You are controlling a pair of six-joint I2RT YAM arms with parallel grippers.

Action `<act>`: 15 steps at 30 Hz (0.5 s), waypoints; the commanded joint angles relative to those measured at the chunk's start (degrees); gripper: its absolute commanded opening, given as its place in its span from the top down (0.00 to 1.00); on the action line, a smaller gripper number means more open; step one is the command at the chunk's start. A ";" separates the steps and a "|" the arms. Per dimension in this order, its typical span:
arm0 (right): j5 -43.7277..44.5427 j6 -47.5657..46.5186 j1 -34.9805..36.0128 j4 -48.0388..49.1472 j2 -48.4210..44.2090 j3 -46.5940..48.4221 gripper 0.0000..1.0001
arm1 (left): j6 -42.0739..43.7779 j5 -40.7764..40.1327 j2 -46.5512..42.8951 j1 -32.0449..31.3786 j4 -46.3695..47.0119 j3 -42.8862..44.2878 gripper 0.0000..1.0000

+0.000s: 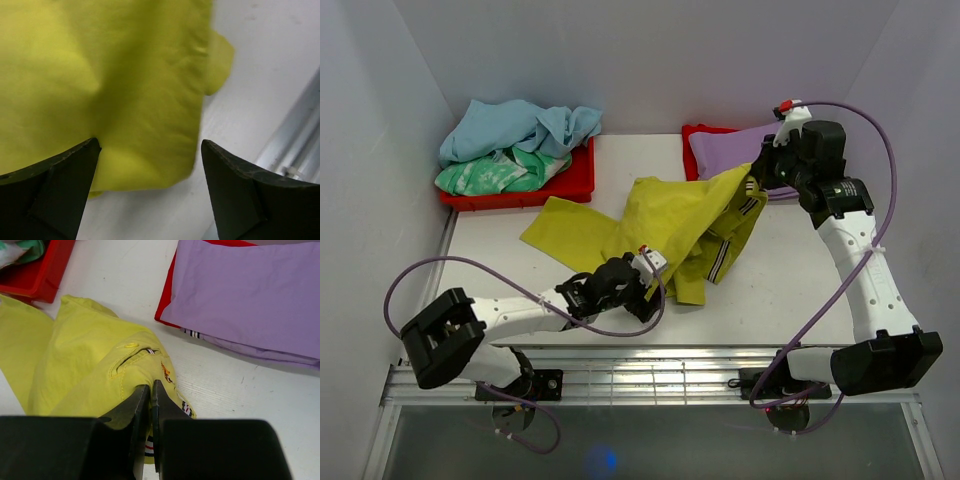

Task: Fold and stack the trousers
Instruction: Flatten the trousers out

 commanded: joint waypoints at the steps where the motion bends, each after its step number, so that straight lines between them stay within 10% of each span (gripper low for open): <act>1: 1.68 -0.41 -0.64 6.59 -2.87 -0.63 0.92 | 1.88 -14.00 2.91 3.38 -4.35 6.20 0.12; 6: 2.56 -5.42 -2.22 7.03 -7.26 -4.75 0.92 | 2.39 -9.09 -3.38 18.22 -13.17 8.52 0.56; 8: 3.17 -7.71 -2.66 6.94 -9.28 -6.86 0.92 | 5.64 -8.82 -7.70 20.62 -15.26 8.43 0.97; 15: 1.95 -14.91 -3.54 3.27 -15.17 -10.82 0.92 | 17.42 -3.48 -24.49 23.88 -28.88 16.22 1.00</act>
